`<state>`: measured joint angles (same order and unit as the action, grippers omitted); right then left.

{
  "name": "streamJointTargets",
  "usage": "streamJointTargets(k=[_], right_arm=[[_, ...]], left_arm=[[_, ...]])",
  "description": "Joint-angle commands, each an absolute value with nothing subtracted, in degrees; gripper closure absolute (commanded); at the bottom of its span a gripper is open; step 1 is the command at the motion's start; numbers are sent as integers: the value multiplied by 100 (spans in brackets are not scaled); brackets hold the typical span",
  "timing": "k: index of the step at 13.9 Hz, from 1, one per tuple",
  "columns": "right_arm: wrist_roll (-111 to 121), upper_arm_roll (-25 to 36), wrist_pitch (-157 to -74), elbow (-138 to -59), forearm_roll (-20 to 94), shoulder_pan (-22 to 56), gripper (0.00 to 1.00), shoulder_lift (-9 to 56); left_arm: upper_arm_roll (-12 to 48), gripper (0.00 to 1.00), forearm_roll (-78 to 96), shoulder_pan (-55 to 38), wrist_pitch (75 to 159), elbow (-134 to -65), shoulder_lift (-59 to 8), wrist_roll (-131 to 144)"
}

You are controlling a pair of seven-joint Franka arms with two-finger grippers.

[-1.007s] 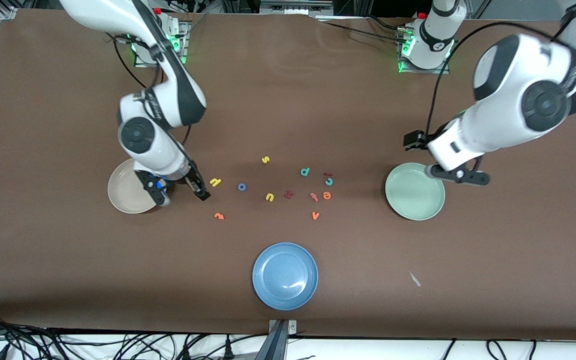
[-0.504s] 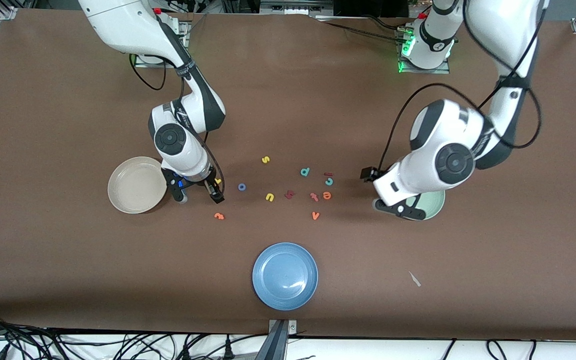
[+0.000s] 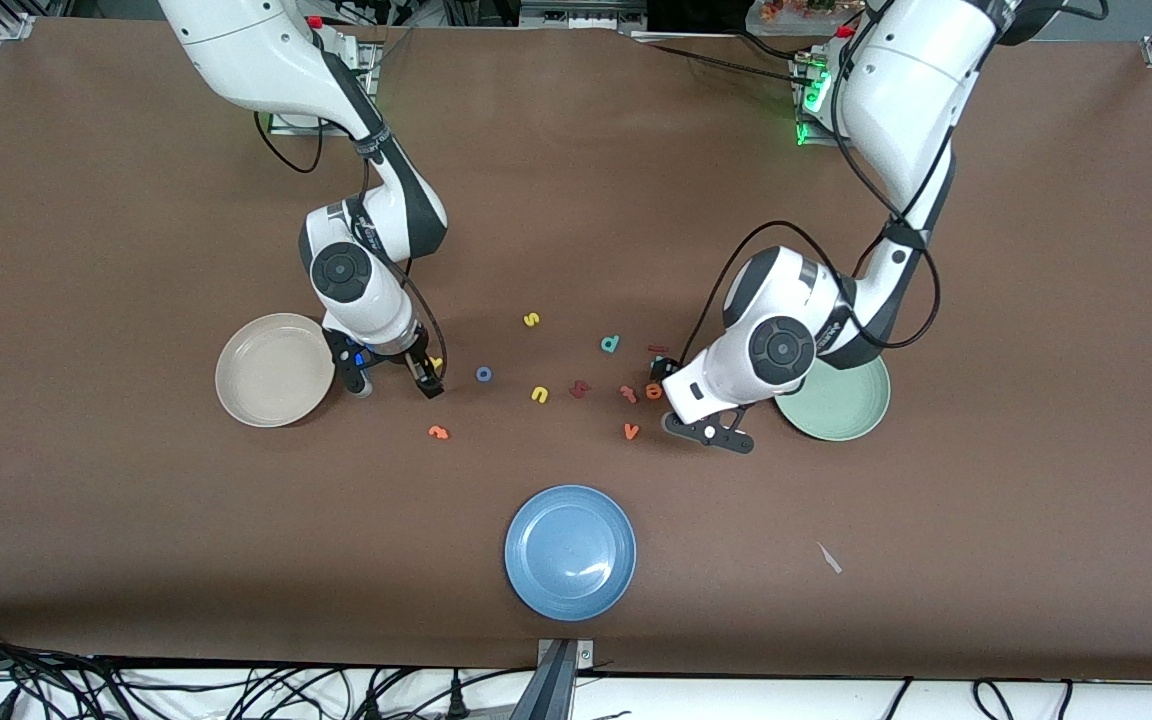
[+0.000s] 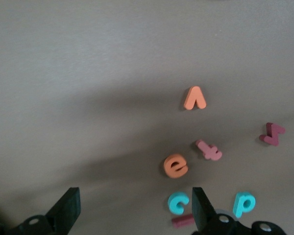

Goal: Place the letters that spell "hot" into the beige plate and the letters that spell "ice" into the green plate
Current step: 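Grasp the yellow u with the right gripper while the left gripper grasps the e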

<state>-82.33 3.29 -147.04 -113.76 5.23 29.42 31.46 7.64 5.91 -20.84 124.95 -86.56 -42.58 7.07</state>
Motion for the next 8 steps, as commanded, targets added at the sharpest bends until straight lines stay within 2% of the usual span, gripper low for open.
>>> streamJointTargets(k=[1, 5, 8], right_arm=[[-8218, 325, -14906, -11435, 606, 2962, 6, 3234], [-8209, 316, -14924, -11417, 606, 2962, 10, 3304], [-8218, 290, -15012, -11417, 606, 2962, 25, 3331]], left_arm=[[686, 0, 55, -2398, 12699, -8429, -4430, 554], [721, 0, -211, -2575, 13140, -8446, -4438, 439], [729, 1, -220, -2619, 13157, -8534, -4491, 169]])
